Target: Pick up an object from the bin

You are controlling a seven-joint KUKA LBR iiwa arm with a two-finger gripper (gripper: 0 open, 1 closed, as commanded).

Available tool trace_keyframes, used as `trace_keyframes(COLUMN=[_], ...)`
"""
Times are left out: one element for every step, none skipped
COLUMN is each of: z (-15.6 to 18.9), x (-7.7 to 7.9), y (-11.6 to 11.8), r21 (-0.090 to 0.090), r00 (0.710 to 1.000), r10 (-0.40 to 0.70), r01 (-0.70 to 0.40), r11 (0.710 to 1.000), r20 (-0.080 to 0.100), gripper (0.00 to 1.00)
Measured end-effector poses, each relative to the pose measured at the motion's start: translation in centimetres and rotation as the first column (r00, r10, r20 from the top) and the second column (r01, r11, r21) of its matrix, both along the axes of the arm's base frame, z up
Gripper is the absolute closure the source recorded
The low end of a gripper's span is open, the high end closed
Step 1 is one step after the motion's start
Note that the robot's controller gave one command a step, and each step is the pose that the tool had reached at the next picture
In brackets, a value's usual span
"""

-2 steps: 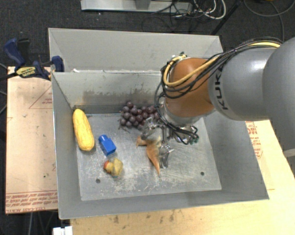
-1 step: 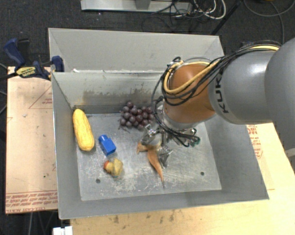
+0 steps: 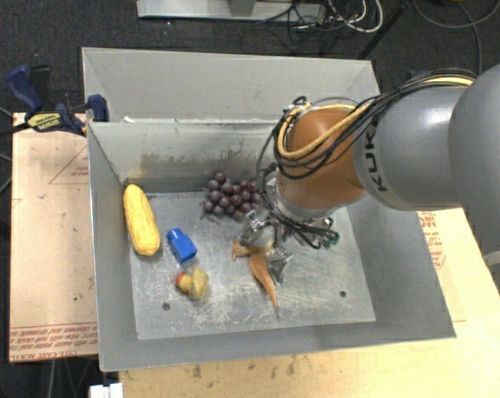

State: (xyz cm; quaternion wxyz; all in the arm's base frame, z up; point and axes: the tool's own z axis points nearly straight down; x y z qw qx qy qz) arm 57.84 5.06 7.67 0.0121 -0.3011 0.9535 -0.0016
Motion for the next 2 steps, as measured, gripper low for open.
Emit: trace_keyframes(z=[0.11,0.71], x=[0.03,-0.19], y=[0.01,0.01], r21=[0.0,-0.002], r00=[1.0,1.0], r10=[0.0,0.0], r01=[0.0,0.0], r11=[1.0,1.0], r20=[-0.002,-0.016], gripper=[1.0,1.0])
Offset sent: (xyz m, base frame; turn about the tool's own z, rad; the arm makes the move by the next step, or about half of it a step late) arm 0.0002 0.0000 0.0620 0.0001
